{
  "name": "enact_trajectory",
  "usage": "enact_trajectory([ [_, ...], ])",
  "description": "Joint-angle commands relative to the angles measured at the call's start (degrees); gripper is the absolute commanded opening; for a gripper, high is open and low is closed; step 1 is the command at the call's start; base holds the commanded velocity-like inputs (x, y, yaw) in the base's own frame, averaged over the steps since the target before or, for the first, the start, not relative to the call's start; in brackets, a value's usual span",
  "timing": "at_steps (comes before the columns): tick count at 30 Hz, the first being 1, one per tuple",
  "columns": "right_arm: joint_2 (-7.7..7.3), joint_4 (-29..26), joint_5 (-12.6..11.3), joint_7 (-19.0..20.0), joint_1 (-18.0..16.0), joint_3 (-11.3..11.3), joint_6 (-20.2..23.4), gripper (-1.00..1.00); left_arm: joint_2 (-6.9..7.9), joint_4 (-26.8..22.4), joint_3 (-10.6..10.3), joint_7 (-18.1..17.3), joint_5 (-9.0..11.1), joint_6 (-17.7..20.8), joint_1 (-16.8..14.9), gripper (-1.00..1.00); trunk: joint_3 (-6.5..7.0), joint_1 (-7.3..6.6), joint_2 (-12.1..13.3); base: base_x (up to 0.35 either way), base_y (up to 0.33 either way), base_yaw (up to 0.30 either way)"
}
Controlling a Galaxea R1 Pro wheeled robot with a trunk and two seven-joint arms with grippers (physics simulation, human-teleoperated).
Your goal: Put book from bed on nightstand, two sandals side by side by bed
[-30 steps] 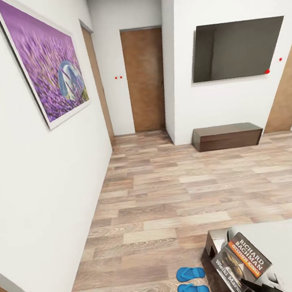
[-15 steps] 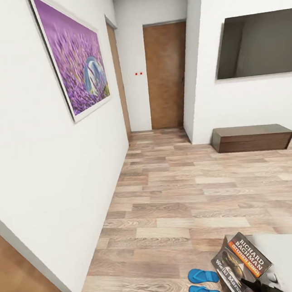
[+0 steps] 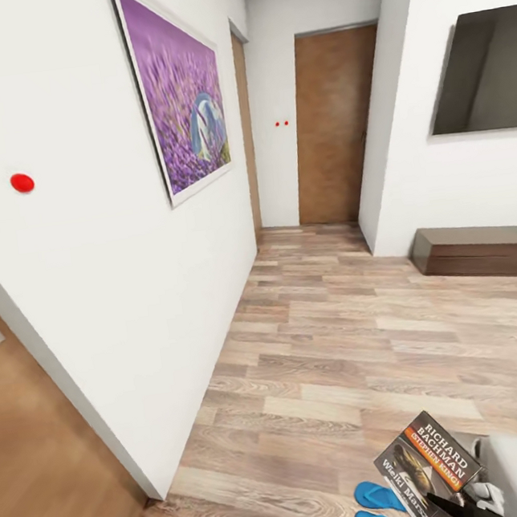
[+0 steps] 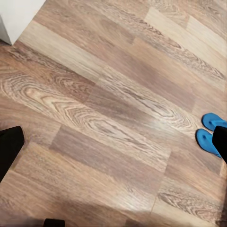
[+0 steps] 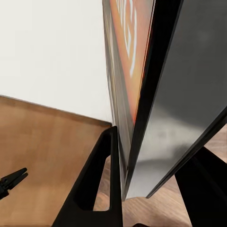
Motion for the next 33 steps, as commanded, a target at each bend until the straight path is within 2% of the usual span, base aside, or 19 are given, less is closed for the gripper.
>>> enact_trajectory([
  [1,0.0,0.2,-0.3,0.2,-0.1,0.1,-0.4,-1.0,-0.14,0.1,-0.5,0.0,0.5,-0.2,-0.1,1.0,-0.1,0.01,-0.1,0.0,0.0,0.271],
  [4,-0.01,0.2,-0.3,0.0,-0.1,0.1,-0.4,-1.0,-0.55,0.1,-1.2,3.0,-1.0,-0.2,-0.1,1.0,-0.19,0.01,-0.1,0.0,0.0,0.27],
  [7,-0.01,0.2,-0.3,-0.1,-0.1,0.0,-0.4,-1.0,-1.38,0.1,-2.3,8.6,-5.1,-0.2,-0.1,1.0,-0.28,0.01,-0.1,0.0,0.0,0.27],
  [10,-0.01,0.2,-0.3,-0.1,-0.1,0.0,-0.4,-1.0,-2.55,0.2,-2.6,11.2,-8.3,-0.2,-0.1,1.0,-0.37,0.01,-0.1,0.0,0.0,0.269],
  [13,-0.01,0.2,-0.3,-0.2,-0.1,0.0,-0.4,-1.0,-2.95,0.2,-2.6,11.9,-9.3,-0.2,-0.1,1.0,-0.43,0.01,-0.1,0.0,0.0,0.178],
  [20,0.14,0.4,-0.3,-1.0,-0.1,-0.1,-0.4,-1.0,-3.08,0.2,-2.6,12.2,-9.6,-0.2,-0.1,1.0,-0.46,0.01,-0.1,0.0,0.0,0.027],
  [21,0.18,0.4,-0.3,-2.1,-0.1,-0.1,-0.3,-1.0,-3.09,0.2,-2.6,12.2,-9.6,-0.2,-0.1,1.0,-0.46,0.01,-0.1,0.0,0.0,0.004],
  [23,0.17,0.4,-0.5,-8.3,-0.1,-0.3,0.7,-1.0,-3.09,0.2,-2.6,12.2,-9.7,-0.2,-0.1,1.0,-0.46,0.01,-0.1,0.0,0.0,0.002],
  [29,0.15,0.3,-0.5,-14.6,-0.1,-0.3,2.9,-1.0,-3.09,0.2,-2.7,12.2,-9.7,-0.2,-0.1,1.0,-0.46,0.01,-0.1,0.0,0.0,0.0],
  [30,0.21,0.1,-0.5,-17.0,-0.2,-0.2,2.9,-1.0,-3.09,0.2,-2.7,12.2,-9.8,-0.2,-0.1,1.0,-0.46,0.01,-0.1,0.0,0.0,0.0],
  [33,0.31,-2.5,-0.3,-27.8,-0.2,0.0,2.8,-1.0,-3.09,0.2,-2.7,12.2,-9.8,-0.2,-0.1,1.0,-0.46,0.01,-0.1,0.0,0.0,0.0],
])
